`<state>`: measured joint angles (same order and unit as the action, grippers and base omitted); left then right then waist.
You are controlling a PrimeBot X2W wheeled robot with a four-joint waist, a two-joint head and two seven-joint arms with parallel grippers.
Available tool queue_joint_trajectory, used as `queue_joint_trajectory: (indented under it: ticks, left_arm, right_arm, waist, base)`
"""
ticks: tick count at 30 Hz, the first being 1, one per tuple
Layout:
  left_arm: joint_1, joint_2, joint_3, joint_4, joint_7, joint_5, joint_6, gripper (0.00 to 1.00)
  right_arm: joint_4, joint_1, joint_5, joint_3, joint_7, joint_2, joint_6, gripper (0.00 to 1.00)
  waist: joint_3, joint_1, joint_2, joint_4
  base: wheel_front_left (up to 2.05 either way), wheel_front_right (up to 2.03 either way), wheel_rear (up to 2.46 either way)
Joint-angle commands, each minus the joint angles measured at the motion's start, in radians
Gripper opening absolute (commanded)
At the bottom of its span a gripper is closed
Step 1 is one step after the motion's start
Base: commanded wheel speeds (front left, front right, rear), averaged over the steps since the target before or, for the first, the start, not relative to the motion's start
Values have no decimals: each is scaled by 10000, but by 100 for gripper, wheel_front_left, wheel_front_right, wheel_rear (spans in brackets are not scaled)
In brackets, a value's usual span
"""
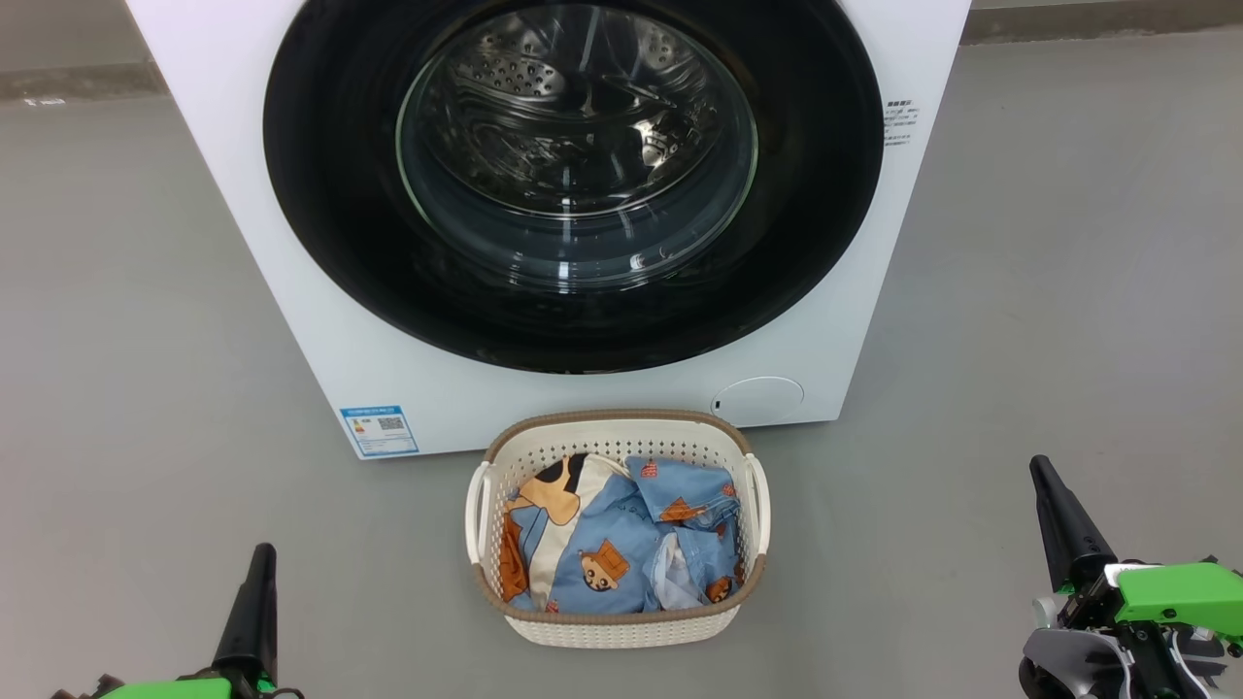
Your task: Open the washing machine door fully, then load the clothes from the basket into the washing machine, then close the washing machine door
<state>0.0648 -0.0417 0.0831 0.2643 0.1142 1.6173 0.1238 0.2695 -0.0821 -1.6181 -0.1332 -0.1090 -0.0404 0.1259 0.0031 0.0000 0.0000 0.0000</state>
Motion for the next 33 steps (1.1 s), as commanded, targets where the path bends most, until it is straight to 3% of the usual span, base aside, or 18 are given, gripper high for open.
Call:
queue_joint_trajectory:
  ticks: [1,7,8,11,18,22,33]
  left_arm:
    - [432,-85,306,-194,-10,-86,69,0]
    - [432,-85,306,-194,-10,-86,69,0]
    - [432,-85,306,-194,-10,-86,69,100]
    - [-152,38,-35,268,0,4,-17,100]
    - [-59,39,-137,240,-178,-1,-13,100]
    - [26,34,-225,176,-336,-18,-9,100]
    - [227,18,-412,-22,-676,-246,-2,100]
  right_arm:
    - [-247,-259,104,183,-50,-99,48,0]
    - [-247,-259,104,183,-50,-99,48,0]
    - [-247,-259,104,183,-50,-99,48,100]
    - [288,156,-4,13,2,96,0,100]
    - [255,71,-47,103,127,104,3,100]
    - [162,-15,-82,197,236,95,4,100]
    - [-48,-214,2,395,458,68,9,100]
  waist:
    - [0,0,0,0]
    - [0,0,0,0]
    - [0,0,0,0]
    - [0,0,0,0]
    - [-8,23,0,0]
    - [22,2,0,-4]
    - [30,1,0,-6]
  base:
    - [0,0,0]
    - [0,0,0]
    - [0,0,0]
    - [0,0,0]
    - [0,0,0]
    - [0,0,0]
    - [0,0,0]
